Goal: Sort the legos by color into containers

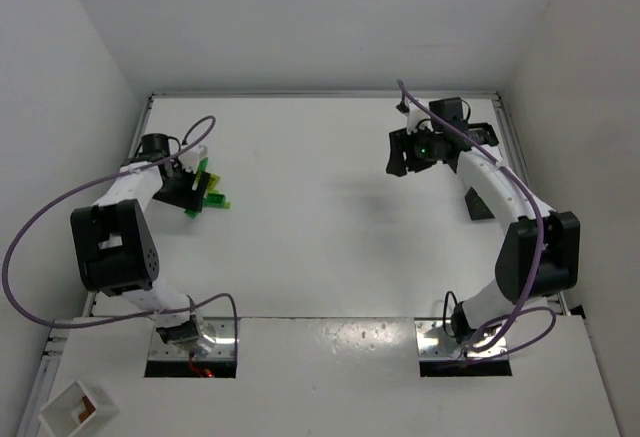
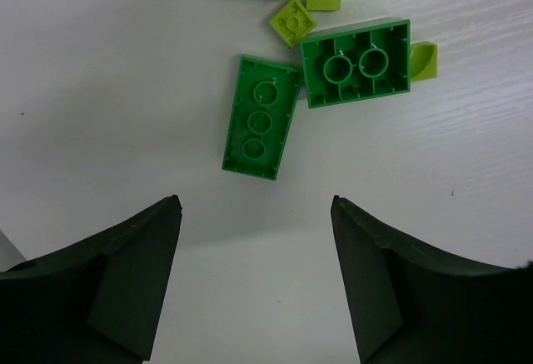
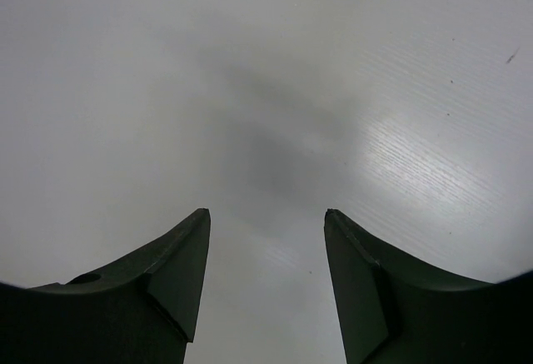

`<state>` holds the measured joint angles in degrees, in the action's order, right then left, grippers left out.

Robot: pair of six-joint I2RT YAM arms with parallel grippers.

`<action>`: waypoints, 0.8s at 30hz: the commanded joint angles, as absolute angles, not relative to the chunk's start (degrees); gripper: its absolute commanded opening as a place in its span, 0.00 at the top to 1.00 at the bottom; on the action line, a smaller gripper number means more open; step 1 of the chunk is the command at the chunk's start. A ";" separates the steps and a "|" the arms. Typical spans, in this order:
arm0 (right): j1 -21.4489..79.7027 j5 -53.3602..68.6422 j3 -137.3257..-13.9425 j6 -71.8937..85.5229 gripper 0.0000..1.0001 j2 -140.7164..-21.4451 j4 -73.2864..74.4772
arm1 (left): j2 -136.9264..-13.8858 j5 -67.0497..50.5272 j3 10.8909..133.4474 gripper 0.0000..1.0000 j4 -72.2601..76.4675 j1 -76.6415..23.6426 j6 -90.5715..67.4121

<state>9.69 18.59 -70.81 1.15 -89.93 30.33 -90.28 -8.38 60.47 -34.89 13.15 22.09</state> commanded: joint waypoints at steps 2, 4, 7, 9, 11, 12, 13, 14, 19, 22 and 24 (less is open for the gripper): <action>10.81 18.02 -71.98 1.67 0.43 -90.17 28.21 | -94.03 -8.26 61.44 0.24 -33.31 13.71 24.96; 10.81 17.50 -71.98 1.67 0.43 -90.18 28.21 | -95.53 -8.26 62.04 0.28 -32.78 13.71 25.57; 11.33 17.49 -71.98 1.67 0.43 -90.70 28.73 | -97.55 -8.26 62.05 0.32 -32.08 13.71 25.58; 11.34 17.49 -71.98 1.67 0.43 -90.70 28.74 | -99.22 -8.26 62.67 0.35 -31.55 13.71 25.58; 11.34 17.49 -71.98 1.67 0.43 -90.70 28.74 | -100.37 -8.26 63.37 0.37 -31.55 13.71 24.96; 11.34 17.49 -71.98 1.67 0.43 -91.23 28.74 | -100.37 -8.26 63.37 0.38 -31.55 13.71 24.96; 11.34 16.97 -72.50 1.67 0.43 -91.23 28.74 | -101.15 -7.65 63.89 0.38 -30.94 13.71 24.96; 11.34 16.96 -72.51 1.67 0.43 -91.23 28.74 | -101.86 -7.65 63.90 0.40 -30.94 13.19 24.96; 11.34 17.57 -73.03 1.67 0.43 -91.23 28.74 | -103.53 -6.15 63.90 0.47 -29.71 11.87 24.96; 11.34 20.81 -73.04 1.67 0.40 -91.23 28.74 | -104.06 -5.63 63.90 0.58 -29.18 11.87 24.96; 11.34 24.58 -73.04 2.29 0.38 -91.23 28.74 | -104.06 -6.15 63.90 0.64 -29.18 11.34 24.96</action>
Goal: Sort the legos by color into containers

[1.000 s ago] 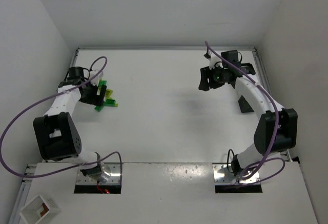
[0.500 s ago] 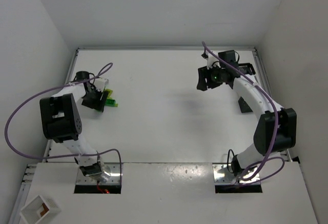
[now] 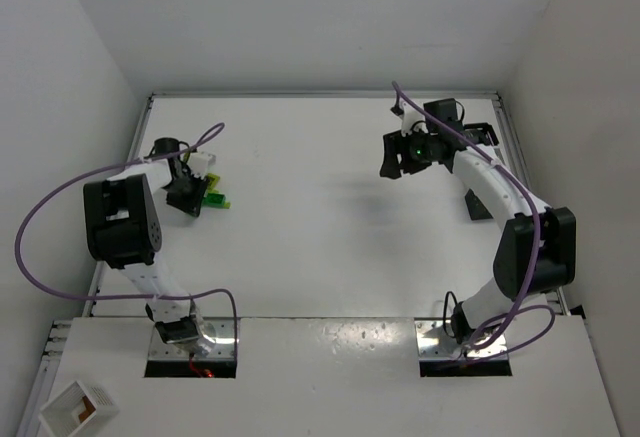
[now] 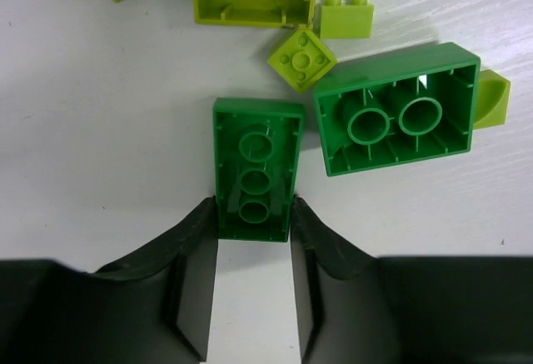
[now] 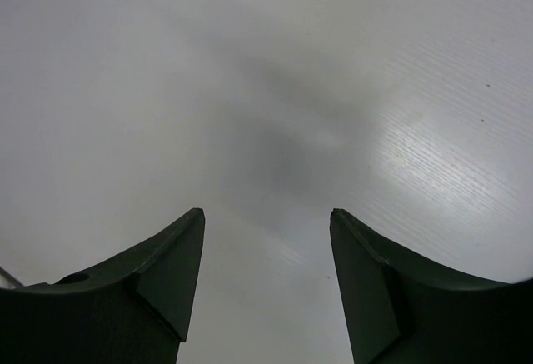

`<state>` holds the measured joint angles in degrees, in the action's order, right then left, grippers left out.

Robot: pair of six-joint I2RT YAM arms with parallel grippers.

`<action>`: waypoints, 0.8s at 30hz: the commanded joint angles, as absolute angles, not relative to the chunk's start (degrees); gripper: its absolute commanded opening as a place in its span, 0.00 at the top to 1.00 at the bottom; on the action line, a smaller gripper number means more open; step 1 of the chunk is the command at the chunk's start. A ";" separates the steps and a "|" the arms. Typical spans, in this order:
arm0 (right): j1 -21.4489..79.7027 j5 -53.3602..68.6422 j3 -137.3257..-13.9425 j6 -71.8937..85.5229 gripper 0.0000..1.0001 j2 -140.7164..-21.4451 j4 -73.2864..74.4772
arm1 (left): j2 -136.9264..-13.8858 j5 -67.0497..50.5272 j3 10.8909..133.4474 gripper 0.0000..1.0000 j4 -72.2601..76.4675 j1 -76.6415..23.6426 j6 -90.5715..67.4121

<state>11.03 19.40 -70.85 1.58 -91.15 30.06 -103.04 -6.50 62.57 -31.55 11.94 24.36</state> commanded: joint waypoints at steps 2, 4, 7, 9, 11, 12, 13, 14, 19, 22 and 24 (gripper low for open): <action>11.34 28.62 -72.43 4.04 0.37 -91.23 28.74 | -102.93 -6.68 62.76 0.73 -28.56 11.34 24.96; 11.34 31.36 -72.42 5.00 0.36 -91.85 29.27 | -102.22 -7.29 62.14 0.75 -28.56 11.34 24.96; 11.34 37.86 -74.26 7.11 0.36 -93.95 31.81 | -99.15 -8.61 60.65 0.76 -28.56 11.34 25.49; 11.34 43.21 -74.79 8.17 0.33 -95.18 32.95 | -94.24 -10.97 59.60 0.76 -28.56 11.86 26.01; 11.86 47.97 -75.59 10.27 0.29 -95.19 32.96 | -87.85 -13.52 59.06 0.76 -30.05 11.87 26.54; 11.87 49.29 -75.59 11.85 0.29 -95.19 31.65 | -85.45 -15.10 59.06 0.76 -30.75 11.87 26.54; 11.87 50.44 -72.54 14.04 0.29 -93.97 29.55 | -83.17 -18.42 59.06 0.76 -32.07 11.87 27.15; 12.56 52.36 -71.03 18.15 0.29 -93.00 27.18 | -80.88 -20.11 59.06 0.76 -32.69 11.87 27.16; 14.32 53.70 -68.29 22.06 0.28 -89.22 22.76 | -69.54 -30.40 58.54 0.76 -37.26 6.78 28.39; 14.33 55.01 -69.60 23.20 0.28 -89.21 22.68 | -64.70 -33.74 58.54 0.76 -37.79 0.21 25.86; 14.85 57.38 -69.61 25.66 0.28 -90.60 21.28 | -64.07 -34.89 59.06 0.76 -37.18 -3.32 23.30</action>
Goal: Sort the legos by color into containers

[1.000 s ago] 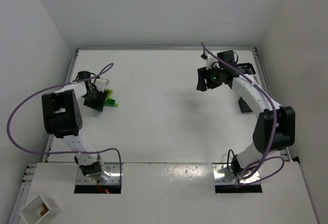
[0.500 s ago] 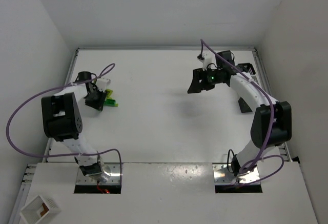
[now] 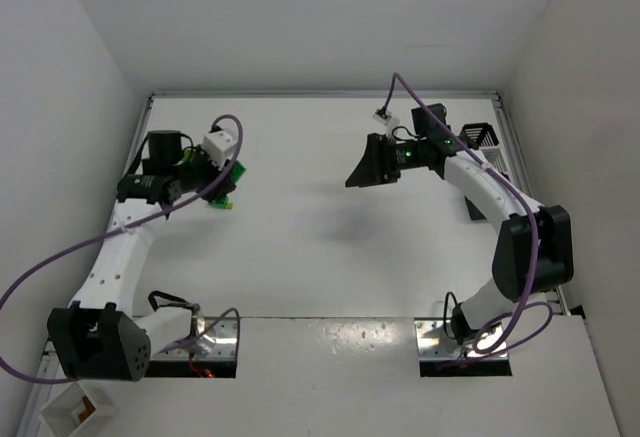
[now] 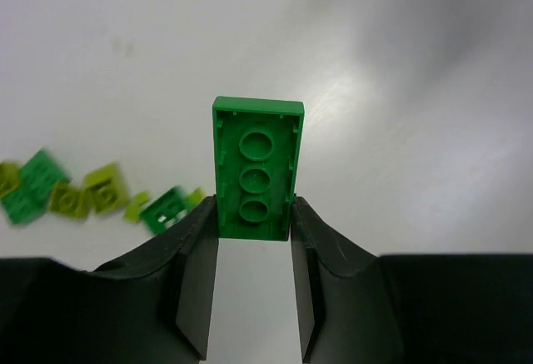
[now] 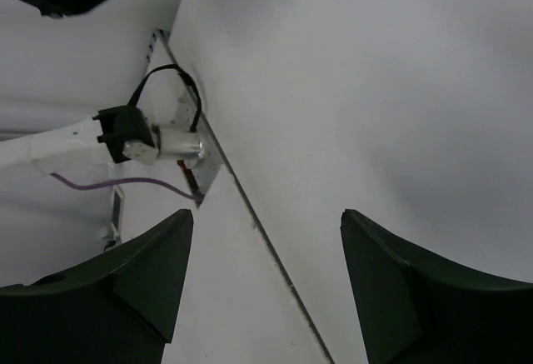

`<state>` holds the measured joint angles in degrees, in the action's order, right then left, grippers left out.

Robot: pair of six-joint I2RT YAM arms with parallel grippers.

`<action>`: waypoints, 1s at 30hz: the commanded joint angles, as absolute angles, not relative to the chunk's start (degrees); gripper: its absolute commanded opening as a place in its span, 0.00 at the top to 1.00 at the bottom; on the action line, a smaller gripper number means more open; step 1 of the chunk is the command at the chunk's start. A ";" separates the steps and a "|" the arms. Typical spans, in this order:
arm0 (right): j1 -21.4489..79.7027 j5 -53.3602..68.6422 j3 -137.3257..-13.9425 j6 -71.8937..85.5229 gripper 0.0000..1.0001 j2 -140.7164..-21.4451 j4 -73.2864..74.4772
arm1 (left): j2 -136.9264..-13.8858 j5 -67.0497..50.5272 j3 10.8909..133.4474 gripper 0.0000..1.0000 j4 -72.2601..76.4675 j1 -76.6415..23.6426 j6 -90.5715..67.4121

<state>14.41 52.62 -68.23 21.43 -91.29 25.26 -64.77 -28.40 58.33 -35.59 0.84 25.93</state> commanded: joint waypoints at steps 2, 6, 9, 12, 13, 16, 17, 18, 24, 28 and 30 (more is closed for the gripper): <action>15.56 58.54 -70.40 26.98 0.28 -91.75 19.25 | -64.07 -34.20 60.64 0.76 -36.31 -8.94 19.44; 18.28 59.15 -74.52 27.51 0.26 -94.56 18.63 | -67.49 -29.99 63.19 0.76 -33.93 -18.61 15.12; 19.69 59.15 -75.23 27.51 0.26 -95.88 18.63 | -70.57 -29.97 65.65 0.76 -33.40 -21.80 14.59; 21.53 58.63 -76.55 27.51 0.26 -97.55 18.63 | -72.42 -30.76 67.23 0.76 -33.40 -23.28 14.06; 22.49 58.62 -76.55 27.51 0.26 -98.08 18.63 | -73.20 -30.76 67.24 0.76 -33.40 -23.90 14.06; 24.08 58.62 -78.74 28.03 0.26 -100.01 18.63 | -74.53 -30.23 67.76 0.76 -33.40 -25.14 14.06; 24.78 58.62 -78.75 28.04 0.26 -100.02 18.63 | -74.53 -30.23 67.76 0.76 -33.40 -25.14 14.06; 24.79 58.10 -79.45 28.04 0.26 -100.80 18.63 | -74.53 -30.23 67.76 0.76 -33.40 -25.14 14.06; 26.98 58.10 -82.70 30.50 0.27 -104.85 17.93 | -74.53 -30.23 67.76 0.76 -33.40 -25.66 14.06; 28.04 58.10 -84.98 30.50 0.27 -106.26 18.46 | -74.53 -30.23 67.24 0.75 -33.40 -25.66 14.06; 29.09 57.30 -86.56 30.50 0.29 -107.48 18.98 | -74.53 -30.23 67.24 0.75 -33.40 -26.19 14.06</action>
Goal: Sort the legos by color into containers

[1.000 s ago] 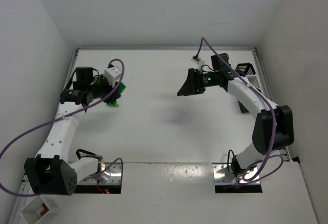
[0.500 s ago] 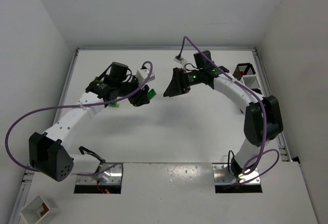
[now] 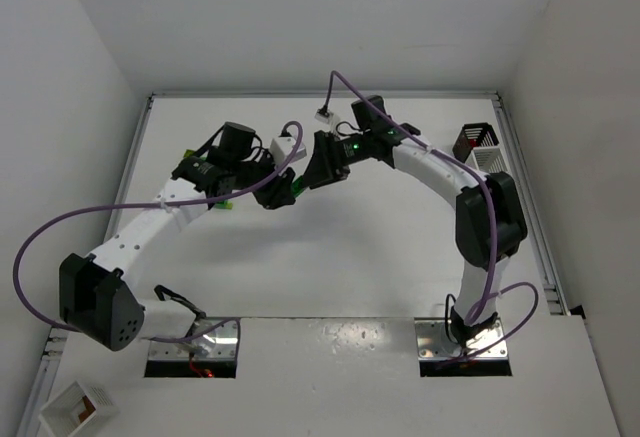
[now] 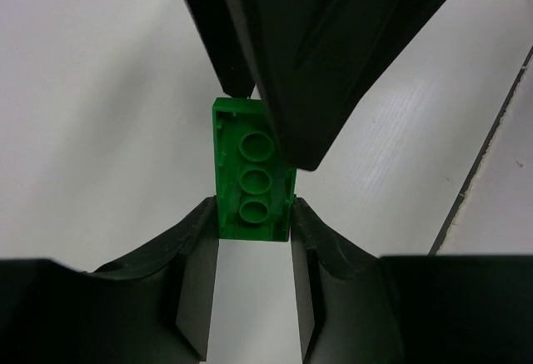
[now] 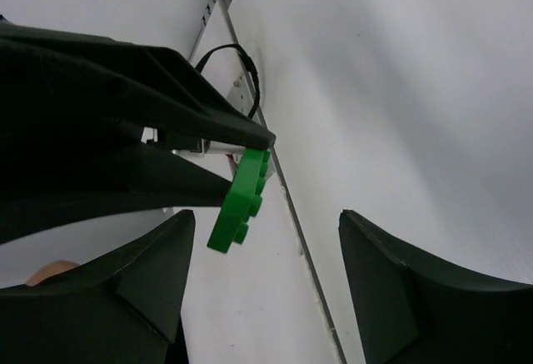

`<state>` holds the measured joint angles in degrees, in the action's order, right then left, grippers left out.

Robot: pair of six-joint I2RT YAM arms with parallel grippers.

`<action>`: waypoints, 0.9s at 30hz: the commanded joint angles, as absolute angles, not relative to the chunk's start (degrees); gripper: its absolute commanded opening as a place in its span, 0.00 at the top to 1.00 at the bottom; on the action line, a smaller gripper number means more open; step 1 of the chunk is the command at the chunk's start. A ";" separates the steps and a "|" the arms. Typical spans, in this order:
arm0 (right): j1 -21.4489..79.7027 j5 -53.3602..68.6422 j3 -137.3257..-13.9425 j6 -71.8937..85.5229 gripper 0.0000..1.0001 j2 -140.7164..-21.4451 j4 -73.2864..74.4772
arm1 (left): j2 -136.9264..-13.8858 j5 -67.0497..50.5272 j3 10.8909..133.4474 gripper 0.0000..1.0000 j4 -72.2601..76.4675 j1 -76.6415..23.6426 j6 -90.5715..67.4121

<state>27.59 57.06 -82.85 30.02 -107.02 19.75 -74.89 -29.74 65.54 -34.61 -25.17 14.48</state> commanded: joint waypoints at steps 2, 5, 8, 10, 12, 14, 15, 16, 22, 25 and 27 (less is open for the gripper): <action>29.70 56.69 -87.09 30.50 0.34 -108.28 18.98 | -75.05 -30.23 67.24 0.75 -33.40 -26.19 14.06; 30.76 56.08 -87.71 30.50 0.47 -109.59 19.59 | -75.06 -30.23 67.24 0.75 -33.40 -26.19 14.06; 30.76 56.07 -87.71 29.98 0.70 -109.60 19.60 | -74.54 -30.23 67.24 0.72 -33.40 -26.19 14.58; 31.29 55.46 -87.71 29.44 0.84 -109.60 19.60 | -73.92 -30.23 66.71 0.70 -33.93 -26.19 15.11; 31.29 54.93 -87.11 29.44 0.91 -109.08 19.60 | -73.39 -30.23 66.71 0.65 -34.45 -26.19 15.12; 31.29 54.06 -86.58 28.92 1.00 -108.46 19.60 | -72.86 -29.63 66.18 0.61 -34.45 -26.19 15.12; 30.77 52.83 -86.57 27.96 1.00 -107.94 20.38 | -72.25 -29.10 66.18 0.52 -34.45 -26.19 15.12; 30.76 52.30 -86.57 27.43 1.00 -106.80 20.39 | -71.46 -28.48 65.57 0.46 -34.45 -26.19 14.51; 24.72 43.69 -83.51 20.49 1.00 -100.56 26.61 | -66.55 -22.86 62.85 0.00 -32.00 -23.99 10.21; 19.45 36.41 -83.49 14.08 1.00 -98.26 31.44 | -64.96 -18.21 62.23 0.00 -30.77 -23.99 8.27; 16.80 27.28 -84.81 9.52 1.00 -97.73 38.74 | -63.20 -14.08 60.47 0.00 -29.01 -23.47 5.81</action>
